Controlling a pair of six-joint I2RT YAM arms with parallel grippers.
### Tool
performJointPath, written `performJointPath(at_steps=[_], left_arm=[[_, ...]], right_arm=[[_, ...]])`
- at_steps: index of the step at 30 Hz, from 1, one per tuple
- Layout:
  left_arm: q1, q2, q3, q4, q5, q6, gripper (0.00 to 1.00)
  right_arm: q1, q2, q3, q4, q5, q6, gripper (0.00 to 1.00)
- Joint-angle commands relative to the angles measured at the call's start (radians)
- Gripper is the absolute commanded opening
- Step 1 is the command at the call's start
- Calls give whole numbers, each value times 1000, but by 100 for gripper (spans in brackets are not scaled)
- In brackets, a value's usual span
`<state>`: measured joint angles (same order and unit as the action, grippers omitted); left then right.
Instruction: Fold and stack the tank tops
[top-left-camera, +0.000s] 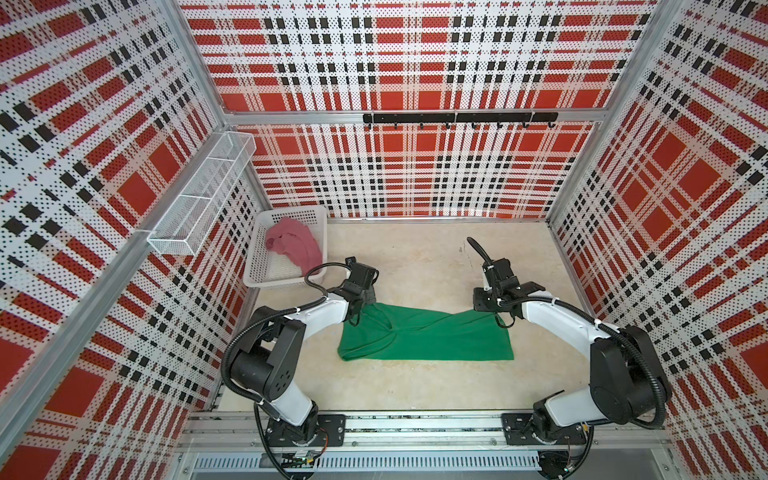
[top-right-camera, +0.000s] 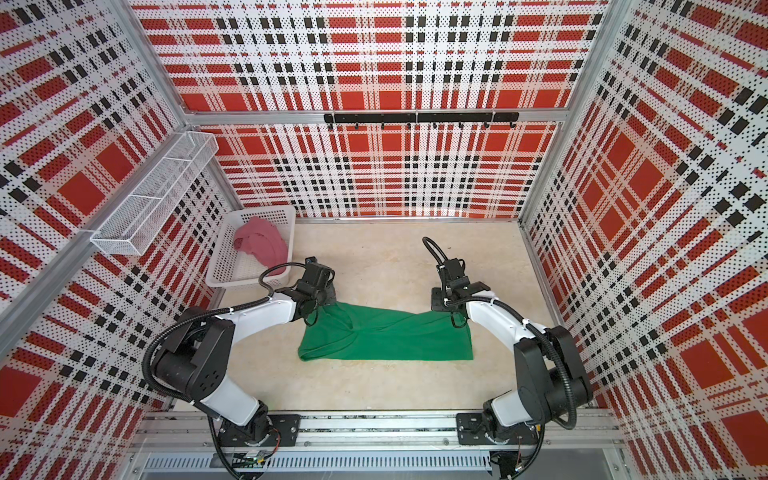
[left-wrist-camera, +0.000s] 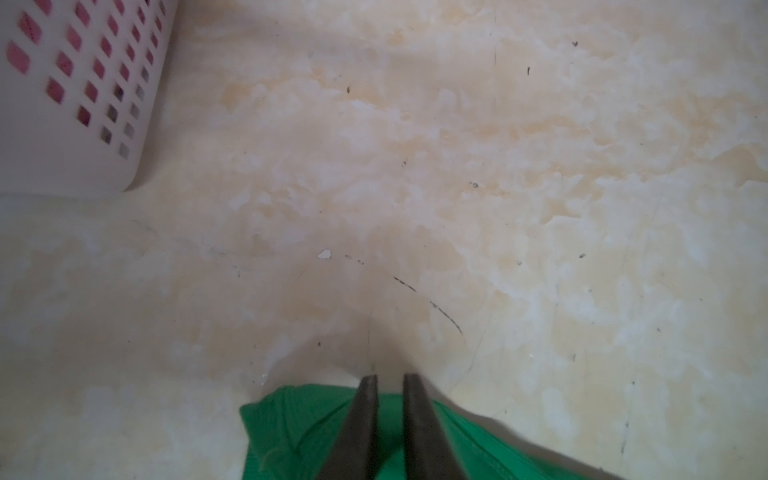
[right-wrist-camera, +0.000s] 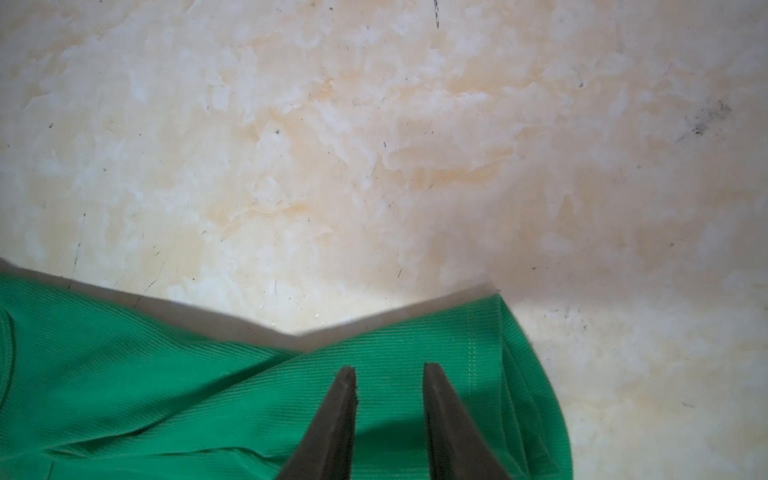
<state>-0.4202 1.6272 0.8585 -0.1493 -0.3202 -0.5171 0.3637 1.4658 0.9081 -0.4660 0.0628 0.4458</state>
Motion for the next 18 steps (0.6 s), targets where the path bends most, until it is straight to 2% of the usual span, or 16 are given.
performJointPath(at_steps=[1, 2, 3, 5, 6, 7, 9, 11, 15, 18], left_arm=[[10, -27, -34, -21, -16, 0, 8], [13, -32, -43, -21, -16, -2, 9], [15, -41, -50, -19, -18, -6, 15], [20, -51, -58, -13, -20, -6, 35], [20, -49, -59, -16, -21, -4, 41], [21, -45, -58, -19, -24, 0, 44], [26, -37, -65, -19, -27, 0, 45], [30, -32, -77, -15, -23, -2, 40], [37, -41, -104, -10, -23, -9, 16], [41, -69, -120, -15, -29, -15, 5]], right_arm=[[1, 11, 29, -6, 10, -1, 32], [1, 11, 29, -7, 8, 1, 32], [2, 11, 28, -7, 6, 1, 32], [2, 10, 27, -6, 6, 0, 32], [1, 9, 26, -5, 5, -1, 32], [2, 7, 26, -6, 5, -1, 32], [1, 6, 22, -6, 7, 0, 32], [1, -1, 17, -6, 12, 1, 32], [1, -10, 10, -12, 20, -1, 32], [1, -15, 6, -16, 24, 0, 32]])
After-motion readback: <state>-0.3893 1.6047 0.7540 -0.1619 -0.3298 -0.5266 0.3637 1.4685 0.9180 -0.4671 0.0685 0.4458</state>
